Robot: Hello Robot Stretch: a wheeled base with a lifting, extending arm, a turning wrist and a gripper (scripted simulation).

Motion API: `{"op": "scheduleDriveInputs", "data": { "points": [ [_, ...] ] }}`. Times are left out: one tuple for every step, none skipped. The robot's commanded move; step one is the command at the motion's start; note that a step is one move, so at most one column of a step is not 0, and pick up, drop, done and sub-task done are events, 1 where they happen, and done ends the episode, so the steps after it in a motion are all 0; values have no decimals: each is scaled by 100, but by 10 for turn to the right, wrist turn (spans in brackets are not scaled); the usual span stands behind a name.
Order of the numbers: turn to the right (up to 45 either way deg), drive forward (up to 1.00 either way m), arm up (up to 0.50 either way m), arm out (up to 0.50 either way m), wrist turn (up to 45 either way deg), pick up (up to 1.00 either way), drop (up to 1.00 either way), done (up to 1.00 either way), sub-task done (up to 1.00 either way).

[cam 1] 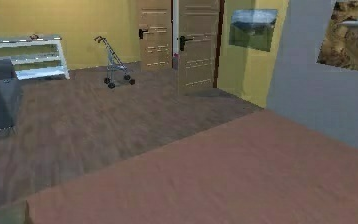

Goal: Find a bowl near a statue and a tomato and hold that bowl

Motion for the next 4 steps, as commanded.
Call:
{"op": "scheduleDriveInputs", "data": {
  "points": [
    [-300,0,0,0,0,0,0,0,0],
    [0,95,0,0,0,0,0,0,0],
    [-420,0,0,0,0,0,0,0,0],
    [0,60,0,0,0,0,0,0,0]
  ]
}}
